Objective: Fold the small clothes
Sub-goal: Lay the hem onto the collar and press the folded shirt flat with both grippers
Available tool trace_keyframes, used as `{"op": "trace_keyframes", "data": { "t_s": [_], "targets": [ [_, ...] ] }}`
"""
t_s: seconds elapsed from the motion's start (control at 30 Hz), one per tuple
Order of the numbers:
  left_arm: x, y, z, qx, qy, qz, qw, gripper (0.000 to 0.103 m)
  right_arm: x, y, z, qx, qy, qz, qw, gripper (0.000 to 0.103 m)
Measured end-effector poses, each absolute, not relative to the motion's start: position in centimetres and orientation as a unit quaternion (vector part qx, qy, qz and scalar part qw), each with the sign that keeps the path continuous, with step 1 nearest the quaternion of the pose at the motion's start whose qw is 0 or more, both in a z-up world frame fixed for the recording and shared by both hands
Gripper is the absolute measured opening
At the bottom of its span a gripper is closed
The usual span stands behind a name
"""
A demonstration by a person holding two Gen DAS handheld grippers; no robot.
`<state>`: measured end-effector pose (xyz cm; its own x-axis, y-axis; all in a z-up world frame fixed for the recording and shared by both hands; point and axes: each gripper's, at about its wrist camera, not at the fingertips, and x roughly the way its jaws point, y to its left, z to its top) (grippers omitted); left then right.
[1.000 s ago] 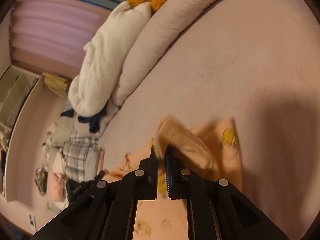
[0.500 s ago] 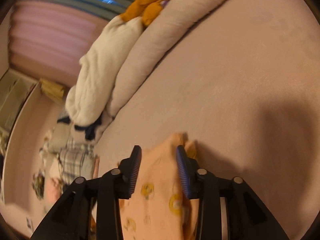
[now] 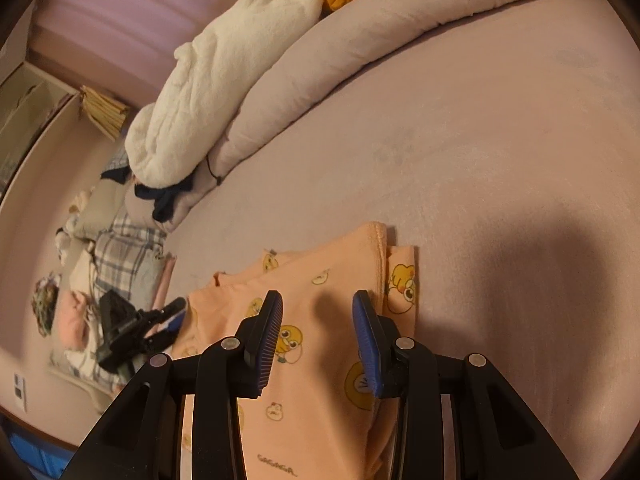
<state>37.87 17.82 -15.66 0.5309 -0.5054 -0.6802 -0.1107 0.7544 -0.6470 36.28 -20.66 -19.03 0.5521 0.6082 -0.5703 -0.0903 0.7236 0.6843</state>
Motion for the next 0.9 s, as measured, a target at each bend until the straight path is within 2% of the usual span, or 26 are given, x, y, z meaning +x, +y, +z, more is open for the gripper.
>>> {"op": "trace_keyframes", "data": {
  "t_s": [0.07, 0.27, 0.43, 0.47, 0.5, 0.6, 0.73, 0.9],
  "targets": [
    [37.8, 17.7, -15.5, -0.331, 0.464, -0.132, 0.811, 0.037, 36.2, -20.7, -19.2, 0.304, 0.424, 0.214, 0.826, 0.037],
    [37.3, 17.1, -15.1, -0.310, 0.456, -0.141, 0.822, 0.020, 36.1, -20.6, -19.3, 0.306, 0.422, 0.219, 0.825, 0.037],
    [38.4, 16.2, -16.0, -0.296, 0.482, -0.136, 0.813, 0.018, 36.1, -20.4, -19.2, 0.302, 0.423, 0.221, 0.825, 0.037],
    [38.4, 16.1, -16.0, -0.287, 0.483, -0.118, 0.819, 0.007, 36.1, -20.4, -19.2, 0.301, 0.423, 0.221, 0.826, 0.037],
    [38.3, 16.2, -15.9, -0.280, 0.477, -0.101, 0.827, 0.002, 36.1, -20.4, -19.3, 0.302, 0.423, 0.221, 0.825, 0.037],
    [37.3, 16.0, -14.5, -0.259, 0.433, -0.056, 0.862, 0.004, 36.1, -20.4, -19.4, 0.301, 0.424, 0.220, 0.825, 0.037],
    [36.8, 14.8, -12.5, -0.175, 0.401, 0.019, 0.899, 0.004, 36.2, -20.4, -19.2, 0.302, 0.423, 0.217, 0.826, 0.037],
    [38.2, 15.3, -12.9, -0.155, 0.424, 0.061, 0.890, 0.009, 36.1, -20.2, -18.8, 0.300, 0.418, 0.210, 0.831, 0.037]
  ]
}}
